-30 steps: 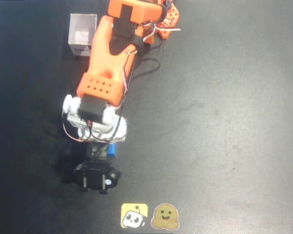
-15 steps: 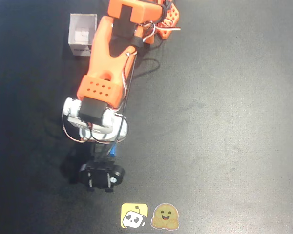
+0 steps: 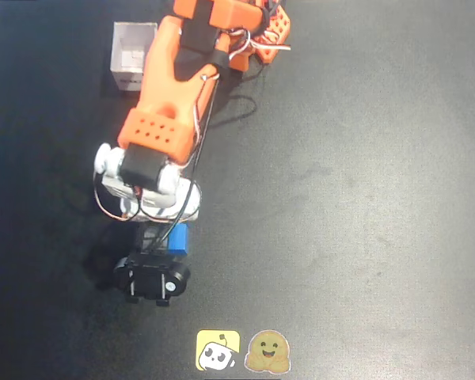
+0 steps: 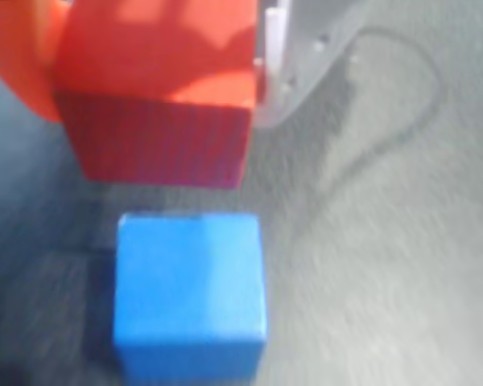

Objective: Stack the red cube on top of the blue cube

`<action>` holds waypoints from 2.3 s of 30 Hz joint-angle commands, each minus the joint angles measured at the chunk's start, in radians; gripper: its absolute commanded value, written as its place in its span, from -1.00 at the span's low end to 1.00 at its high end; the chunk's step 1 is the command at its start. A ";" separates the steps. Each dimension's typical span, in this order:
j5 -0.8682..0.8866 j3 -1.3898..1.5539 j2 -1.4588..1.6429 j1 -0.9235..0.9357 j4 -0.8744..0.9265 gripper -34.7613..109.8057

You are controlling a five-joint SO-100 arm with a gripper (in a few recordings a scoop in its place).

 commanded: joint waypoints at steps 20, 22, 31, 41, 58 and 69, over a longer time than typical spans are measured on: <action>0.006 -0.301 -0.189 -0.044 0.083 -0.52; 0.006 -0.299 -0.189 -0.048 0.083 -0.52; 0.009 -0.285 -0.195 -0.051 0.083 -0.52; 0.020 -0.270 -0.199 -0.055 0.083 -0.52; 0.049 -0.268 -0.229 -0.060 0.083 -0.52; 0.049 -0.278 -0.239 -0.052 0.083 -0.52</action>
